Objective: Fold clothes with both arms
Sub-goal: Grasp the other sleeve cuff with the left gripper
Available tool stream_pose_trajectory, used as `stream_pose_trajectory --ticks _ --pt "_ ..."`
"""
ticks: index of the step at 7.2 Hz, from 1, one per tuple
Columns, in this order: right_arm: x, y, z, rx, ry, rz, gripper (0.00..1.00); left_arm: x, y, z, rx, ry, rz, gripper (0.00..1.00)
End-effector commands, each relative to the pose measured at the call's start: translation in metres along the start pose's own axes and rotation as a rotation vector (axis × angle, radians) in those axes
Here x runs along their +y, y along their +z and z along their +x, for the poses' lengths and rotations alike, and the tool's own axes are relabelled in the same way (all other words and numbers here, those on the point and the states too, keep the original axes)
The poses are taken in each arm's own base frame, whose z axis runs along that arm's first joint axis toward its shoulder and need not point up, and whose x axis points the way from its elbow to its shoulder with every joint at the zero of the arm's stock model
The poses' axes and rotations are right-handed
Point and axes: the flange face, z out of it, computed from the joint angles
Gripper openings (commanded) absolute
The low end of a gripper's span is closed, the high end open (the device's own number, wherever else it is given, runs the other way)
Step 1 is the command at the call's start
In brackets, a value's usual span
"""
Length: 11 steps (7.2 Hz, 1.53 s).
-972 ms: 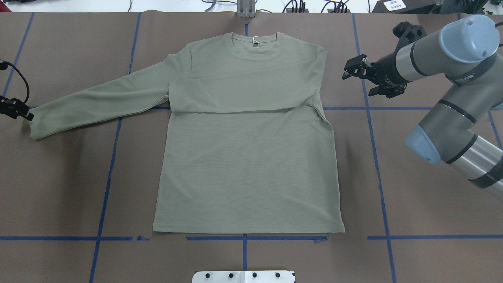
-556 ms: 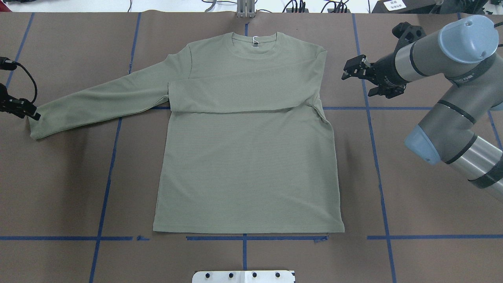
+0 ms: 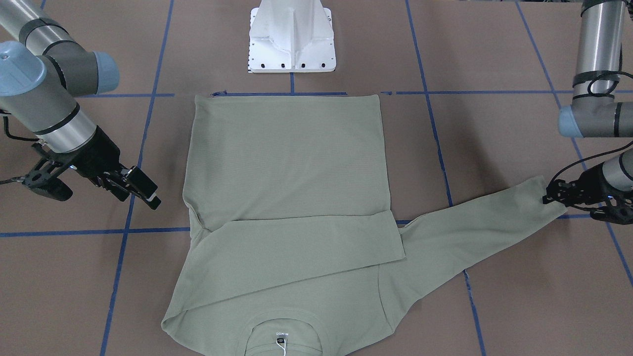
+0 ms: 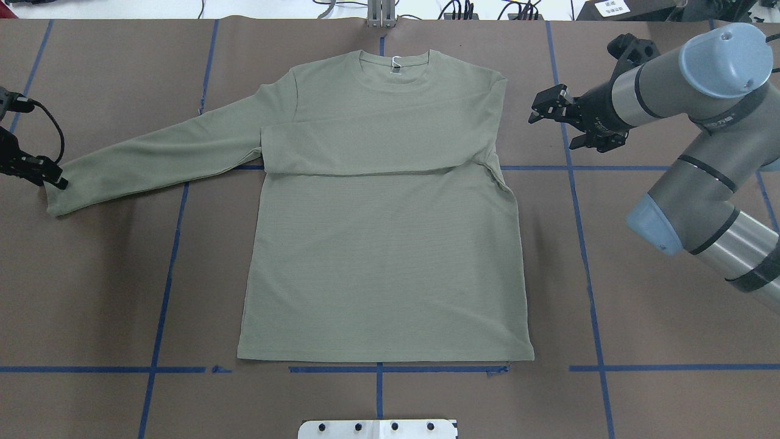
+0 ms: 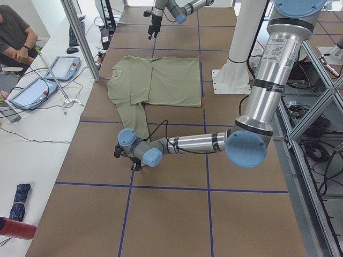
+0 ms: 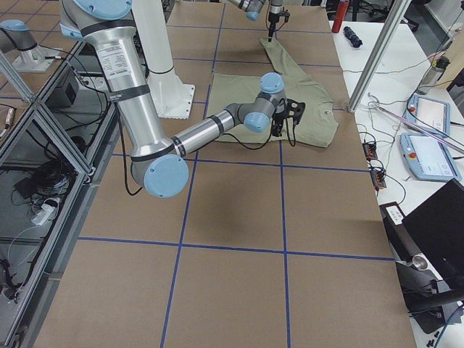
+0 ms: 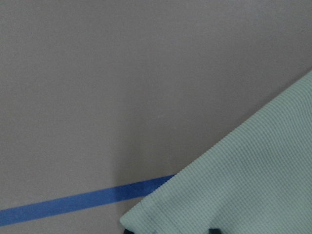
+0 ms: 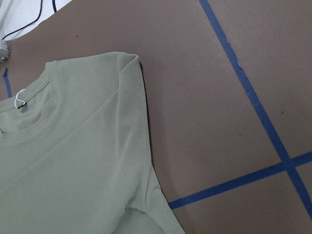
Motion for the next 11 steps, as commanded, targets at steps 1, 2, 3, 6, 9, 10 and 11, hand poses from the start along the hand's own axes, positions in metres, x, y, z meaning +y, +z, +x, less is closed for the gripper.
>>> stream_pose_trajectory --ticks 1,2,3,6,9,10,11 --pt "0.000 0.000 0.000 -0.001 0.004 0.001 1.00 -0.001 -0.002 0.003 0.001 0.012 0.008 0.55" --pt "0.000 -0.001 -0.001 -0.002 0.005 0.001 1.00 0.001 -0.004 0.001 0.003 0.018 0.020 0.52" --pt "0.000 -0.001 -0.001 -0.002 0.005 0.001 1.00 0.003 -0.004 0.000 0.002 0.019 0.022 0.44" --pt "0.000 -0.001 -0.001 -0.002 0.005 0.001 1.00 -0.008 -0.022 0.017 -0.017 0.060 0.078 0.00" --pt "-0.001 -0.005 0.002 -0.004 -0.003 0.001 1.00 -0.022 -0.102 0.112 0.092 0.007 0.177 0.00" --pt "0.002 -0.008 0.017 0.007 -0.004 -0.007 1.00 -0.025 -0.140 0.162 0.149 -0.079 0.231 0.00" --pt "-0.007 -0.013 0.033 0.021 -0.030 0.005 1.00 -0.027 -0.157 0.222 0.220 -0.135 0.242 0.00"
